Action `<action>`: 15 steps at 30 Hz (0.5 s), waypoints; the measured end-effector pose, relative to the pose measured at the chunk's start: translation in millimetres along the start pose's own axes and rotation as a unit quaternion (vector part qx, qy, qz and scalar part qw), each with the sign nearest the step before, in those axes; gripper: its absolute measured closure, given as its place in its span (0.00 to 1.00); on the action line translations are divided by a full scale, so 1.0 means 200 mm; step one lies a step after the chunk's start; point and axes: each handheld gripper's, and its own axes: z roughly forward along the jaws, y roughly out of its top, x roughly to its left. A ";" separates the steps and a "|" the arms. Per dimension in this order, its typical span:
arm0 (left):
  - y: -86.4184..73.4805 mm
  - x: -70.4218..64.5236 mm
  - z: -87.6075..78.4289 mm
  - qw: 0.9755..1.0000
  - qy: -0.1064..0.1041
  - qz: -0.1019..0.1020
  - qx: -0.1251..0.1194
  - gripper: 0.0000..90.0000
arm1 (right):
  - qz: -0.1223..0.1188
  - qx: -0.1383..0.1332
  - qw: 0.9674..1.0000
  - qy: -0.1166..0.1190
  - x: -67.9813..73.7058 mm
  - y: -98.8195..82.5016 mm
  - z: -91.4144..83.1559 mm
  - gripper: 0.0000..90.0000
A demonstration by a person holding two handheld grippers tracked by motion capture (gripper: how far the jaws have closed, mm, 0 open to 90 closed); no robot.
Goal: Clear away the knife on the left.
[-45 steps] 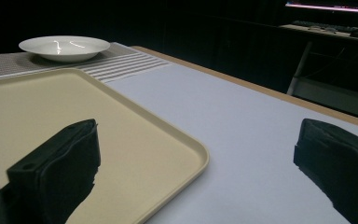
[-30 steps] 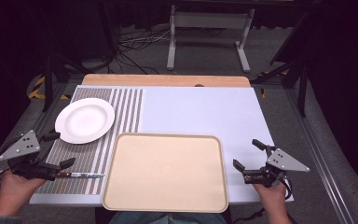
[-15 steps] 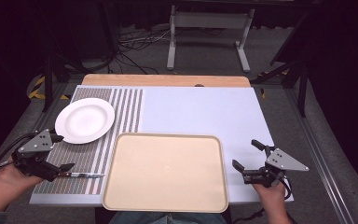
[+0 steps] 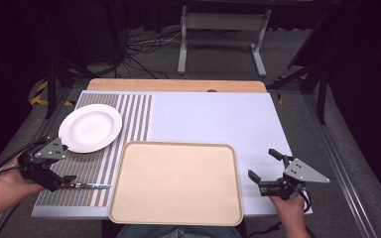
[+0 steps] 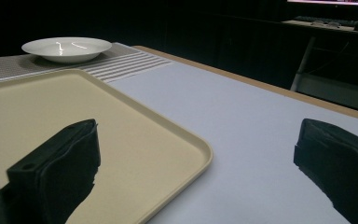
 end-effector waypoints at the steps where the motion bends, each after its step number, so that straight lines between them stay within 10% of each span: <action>1: 0.00 0.00 0.00 1.000 -0.003 0.004 0.007 0.05 | 0.000 0.000 1.000 -0.001 0.00 0.00 0.00 0.01; 15: 0.00 0.02 0.07 0.995 -0.047 0.053 0.072 0.07 | 0.000 0.002 1.000 0.002 0.00 0.00 0.00 0.01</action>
